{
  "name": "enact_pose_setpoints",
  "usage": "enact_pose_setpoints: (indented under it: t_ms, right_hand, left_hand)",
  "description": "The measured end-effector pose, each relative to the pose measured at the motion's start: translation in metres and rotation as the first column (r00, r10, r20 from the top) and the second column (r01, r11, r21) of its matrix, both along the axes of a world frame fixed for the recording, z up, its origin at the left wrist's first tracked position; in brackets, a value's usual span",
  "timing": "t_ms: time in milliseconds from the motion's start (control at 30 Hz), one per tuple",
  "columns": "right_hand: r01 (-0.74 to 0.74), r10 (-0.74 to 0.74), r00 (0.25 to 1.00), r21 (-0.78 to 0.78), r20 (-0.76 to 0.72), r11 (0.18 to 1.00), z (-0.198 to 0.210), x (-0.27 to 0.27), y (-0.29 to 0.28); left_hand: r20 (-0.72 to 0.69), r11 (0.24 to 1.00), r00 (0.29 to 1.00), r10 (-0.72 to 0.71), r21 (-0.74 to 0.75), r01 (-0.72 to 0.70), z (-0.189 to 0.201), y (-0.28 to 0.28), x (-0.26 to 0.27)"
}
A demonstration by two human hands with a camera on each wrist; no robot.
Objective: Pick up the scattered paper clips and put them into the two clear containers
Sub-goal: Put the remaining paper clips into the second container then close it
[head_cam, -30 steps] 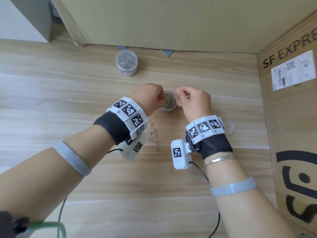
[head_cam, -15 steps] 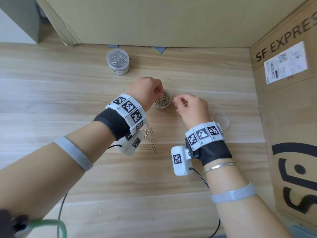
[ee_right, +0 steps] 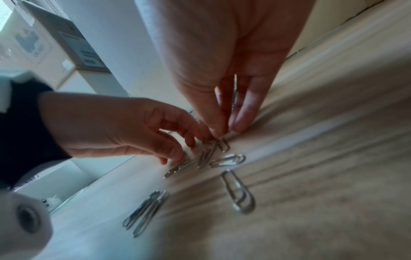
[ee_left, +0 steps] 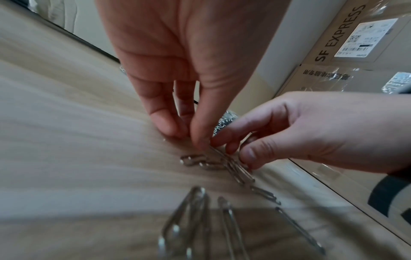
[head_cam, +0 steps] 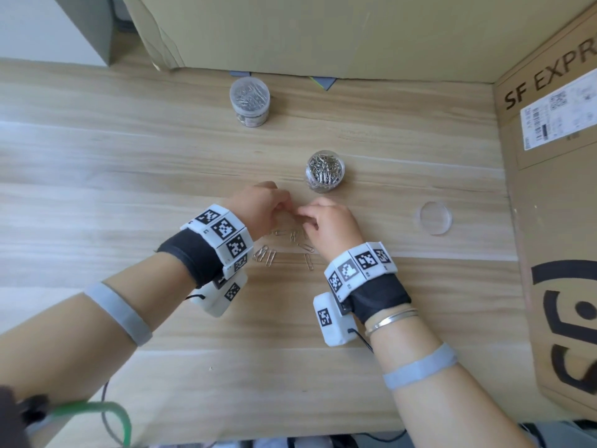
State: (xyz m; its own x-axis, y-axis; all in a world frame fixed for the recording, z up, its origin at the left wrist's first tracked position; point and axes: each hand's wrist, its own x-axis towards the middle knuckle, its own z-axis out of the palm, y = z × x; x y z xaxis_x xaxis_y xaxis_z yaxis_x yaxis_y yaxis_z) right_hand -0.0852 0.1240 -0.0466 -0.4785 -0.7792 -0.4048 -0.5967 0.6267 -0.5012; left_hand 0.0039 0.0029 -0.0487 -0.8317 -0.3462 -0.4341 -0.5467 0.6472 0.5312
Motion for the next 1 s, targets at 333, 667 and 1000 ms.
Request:
enact_pose_setpoints:
  t_ms: [333, 667, 1000]
  right_hand:
    - [-0.07, 0.066, 0.997, 0.164, 0.028, 0.984, 0.009, 0.012, 0.015]
    - [-0.07, 0.082, 0.993, 0.142, -0.08, 0.987, 0.002, 0.015, 0.021]
    - [-0.032, 0.051, 0.991, 0.154, -0.121, 0.988, 0.003, 0.017, 0.013]
  left_hand:
    - [0.104, 0.99, 0.986, -0.13, 0.071, 0.123, 0.004, 0.011, 0.021]
    - [0.012, 0.997, 0.997, -0.075, -0.035, 0.075, 0.0, 0.02, 0.024]
    - [0.067, 0.997, 0.996, -0.065, -0.031, 0.067, -0.002, 0.023, 0.016]
